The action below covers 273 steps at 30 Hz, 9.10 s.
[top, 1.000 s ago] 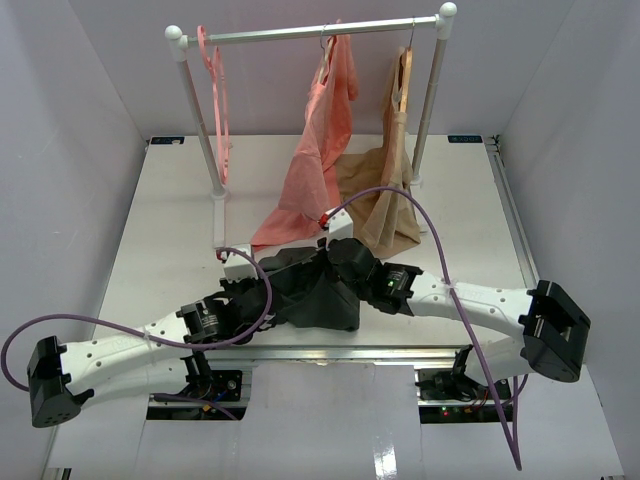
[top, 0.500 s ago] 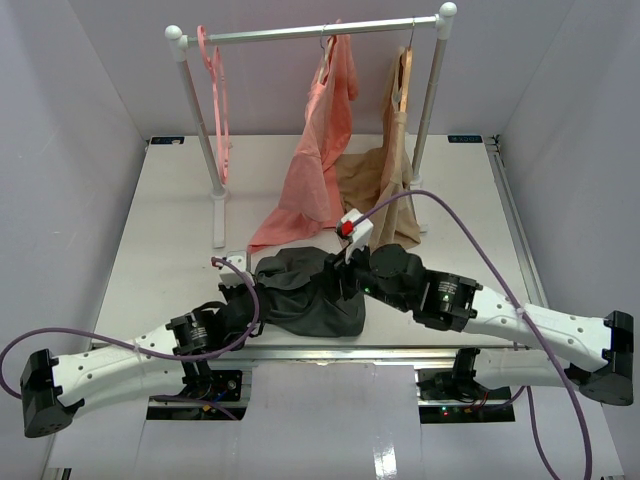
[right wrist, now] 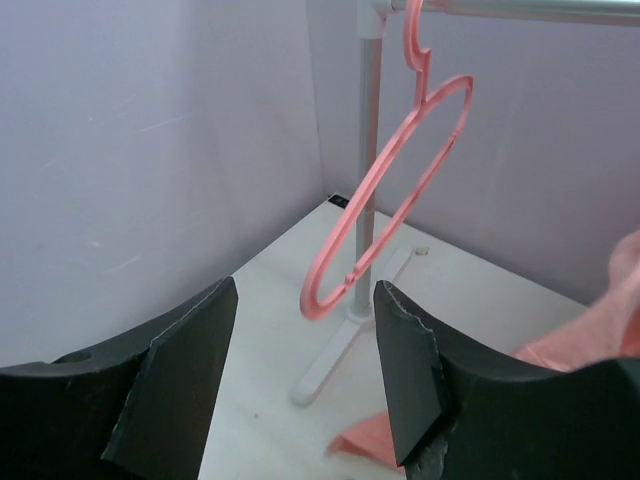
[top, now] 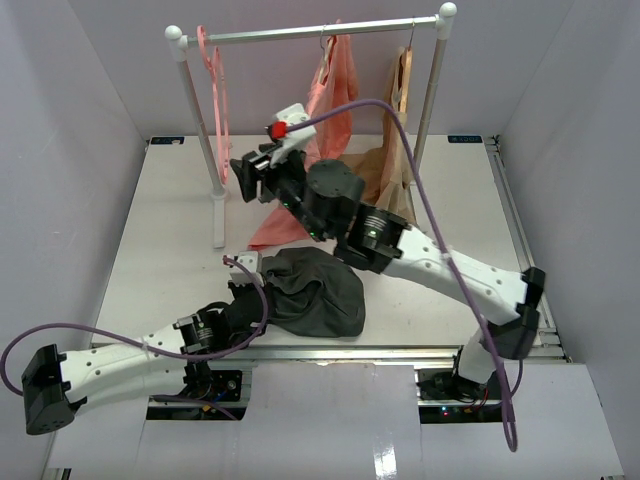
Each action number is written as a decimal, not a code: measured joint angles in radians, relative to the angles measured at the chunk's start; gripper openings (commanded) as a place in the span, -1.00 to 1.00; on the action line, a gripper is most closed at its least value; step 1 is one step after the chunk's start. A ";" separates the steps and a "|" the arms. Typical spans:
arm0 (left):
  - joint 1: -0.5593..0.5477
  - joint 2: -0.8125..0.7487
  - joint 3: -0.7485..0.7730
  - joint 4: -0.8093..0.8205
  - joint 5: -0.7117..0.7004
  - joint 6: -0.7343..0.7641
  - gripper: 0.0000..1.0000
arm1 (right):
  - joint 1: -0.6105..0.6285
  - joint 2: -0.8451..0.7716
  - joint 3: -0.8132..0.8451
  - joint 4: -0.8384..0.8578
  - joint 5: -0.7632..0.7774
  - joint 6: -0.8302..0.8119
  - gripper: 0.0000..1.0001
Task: Place the t-shirt on the hanger
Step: Pick up the hanger from the clothesline, then place the T-shirt on the hanger.
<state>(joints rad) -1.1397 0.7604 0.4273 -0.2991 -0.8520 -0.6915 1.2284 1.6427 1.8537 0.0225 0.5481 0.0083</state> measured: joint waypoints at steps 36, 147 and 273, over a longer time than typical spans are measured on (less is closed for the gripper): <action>0.000 0.184 0.053 -0.029 0.025 -0.030 -1.00 | -0.139 0.488 0.259 0.136 0.101 -0.074 -0.19; 0.530 0.396 0.499 -0.109 0.397 0.011 -1.00 | -0.186 -1.340 -0.965 -0.783 -0.417 0.230 -0.84; 0.540 -0.065 0.716 -0.391 0.958 0.324 0.56 | -0.186 -1.565 -1.730 0.589 -0.516 0.295 -0.84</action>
<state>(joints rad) -0.5999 0.6959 1.1435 -0.6904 0.1062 -0.3677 1.0428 0.0780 0.1238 0.6112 0.0318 0.3031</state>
